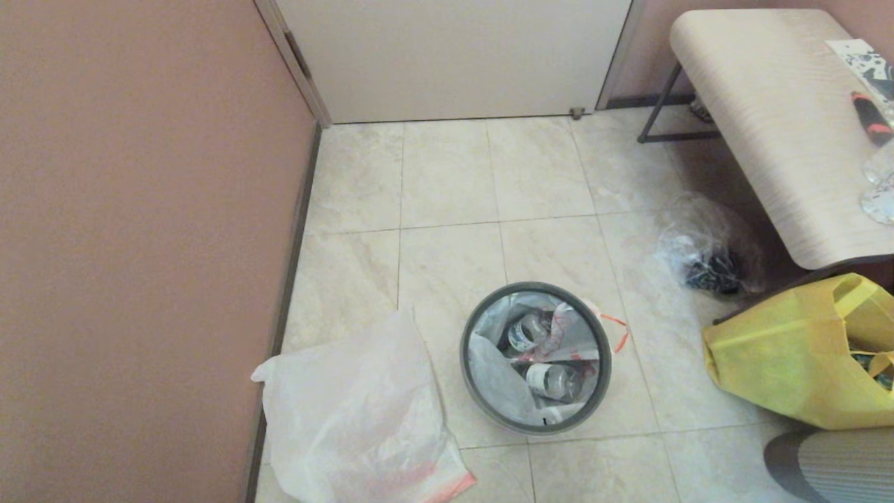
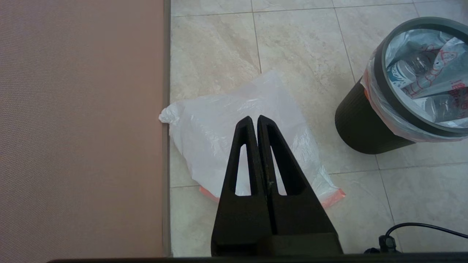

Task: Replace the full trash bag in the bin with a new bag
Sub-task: Place the trash can ring on the floor

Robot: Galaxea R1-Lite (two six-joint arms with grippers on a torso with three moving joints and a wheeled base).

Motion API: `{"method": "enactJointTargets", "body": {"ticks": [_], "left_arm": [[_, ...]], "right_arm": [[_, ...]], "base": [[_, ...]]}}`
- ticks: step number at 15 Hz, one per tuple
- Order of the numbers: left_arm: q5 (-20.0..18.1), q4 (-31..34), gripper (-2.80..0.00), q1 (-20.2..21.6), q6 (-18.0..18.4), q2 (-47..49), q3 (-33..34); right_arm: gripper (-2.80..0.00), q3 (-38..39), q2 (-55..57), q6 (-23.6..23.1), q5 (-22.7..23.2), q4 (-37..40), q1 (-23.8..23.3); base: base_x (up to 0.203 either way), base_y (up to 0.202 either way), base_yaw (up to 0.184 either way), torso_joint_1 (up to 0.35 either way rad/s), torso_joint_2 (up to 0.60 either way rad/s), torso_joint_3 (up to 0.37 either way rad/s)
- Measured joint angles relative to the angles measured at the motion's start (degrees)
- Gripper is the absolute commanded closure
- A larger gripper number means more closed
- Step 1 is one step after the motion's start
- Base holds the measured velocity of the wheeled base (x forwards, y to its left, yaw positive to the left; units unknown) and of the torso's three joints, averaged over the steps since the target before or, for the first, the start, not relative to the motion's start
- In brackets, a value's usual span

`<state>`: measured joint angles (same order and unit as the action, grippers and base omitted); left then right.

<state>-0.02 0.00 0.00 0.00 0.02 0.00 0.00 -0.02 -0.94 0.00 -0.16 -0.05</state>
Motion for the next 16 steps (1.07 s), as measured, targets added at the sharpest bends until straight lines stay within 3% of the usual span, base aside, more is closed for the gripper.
{"method": "enactJointTargets", "body": {"ticks": [10,16], "left_arm": [[0.0,0.0,0.0,0.0,0.0,0.0,0.0],[0.0,0.0,0.0,0.0,0.0,0.0,0.0]], "right_arm": [[0.0,-0.6,0.0,-1.5,0.2,0.4,0.0],[0.0,-15.1,9.9,-3.0,2.5,3.3,0.0]], "base": [[0.0,0.0,0.0,0.0,0.0,0.0],[0.0,0.0,0.0,0.0,0.0,0.0]]}}
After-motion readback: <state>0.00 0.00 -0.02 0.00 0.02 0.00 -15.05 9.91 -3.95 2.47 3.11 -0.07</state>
